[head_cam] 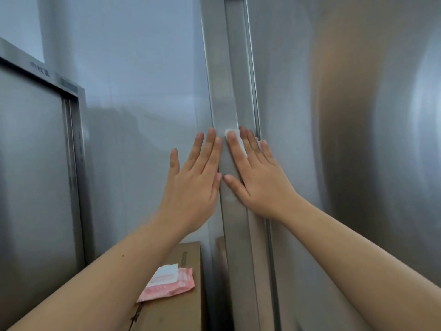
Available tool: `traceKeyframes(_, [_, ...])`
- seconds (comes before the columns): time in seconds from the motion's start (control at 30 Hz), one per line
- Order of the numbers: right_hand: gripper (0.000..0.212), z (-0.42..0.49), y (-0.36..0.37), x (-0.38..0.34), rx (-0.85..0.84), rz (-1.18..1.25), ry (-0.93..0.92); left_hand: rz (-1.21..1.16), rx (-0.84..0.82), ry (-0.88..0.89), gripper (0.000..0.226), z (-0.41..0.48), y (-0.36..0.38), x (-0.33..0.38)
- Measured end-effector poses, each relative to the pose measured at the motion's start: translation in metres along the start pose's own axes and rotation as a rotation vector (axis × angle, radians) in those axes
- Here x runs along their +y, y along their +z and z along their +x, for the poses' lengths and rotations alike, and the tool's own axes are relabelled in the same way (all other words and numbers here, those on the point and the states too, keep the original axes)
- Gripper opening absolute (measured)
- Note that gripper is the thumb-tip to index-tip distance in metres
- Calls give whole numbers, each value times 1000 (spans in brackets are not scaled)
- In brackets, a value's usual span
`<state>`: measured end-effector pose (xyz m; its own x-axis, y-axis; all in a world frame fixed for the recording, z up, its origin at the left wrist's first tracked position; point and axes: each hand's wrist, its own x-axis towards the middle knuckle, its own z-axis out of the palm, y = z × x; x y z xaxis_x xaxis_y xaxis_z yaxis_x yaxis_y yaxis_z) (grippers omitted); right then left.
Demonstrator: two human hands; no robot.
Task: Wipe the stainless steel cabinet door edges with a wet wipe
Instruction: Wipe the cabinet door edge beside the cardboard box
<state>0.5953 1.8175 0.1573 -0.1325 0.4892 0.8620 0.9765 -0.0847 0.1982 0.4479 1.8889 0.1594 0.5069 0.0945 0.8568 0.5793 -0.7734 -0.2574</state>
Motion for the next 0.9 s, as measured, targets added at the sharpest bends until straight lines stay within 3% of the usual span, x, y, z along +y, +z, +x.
traceKeyframes(0.27, [62, 74, -33, 15, 77, -22, 34, 10, 55, -44, 54, 55, -16, -10])
traceKeyframes(0.63, [60, 166, -71, 32, 169, -88, 62, 165, 219, 75, 58, 64, -20, -15])
traceKeyframes(0.9, [62, 217, -95, 43, 129, -61, 123, 207, 293, 81, 56, 62, -12, -15])
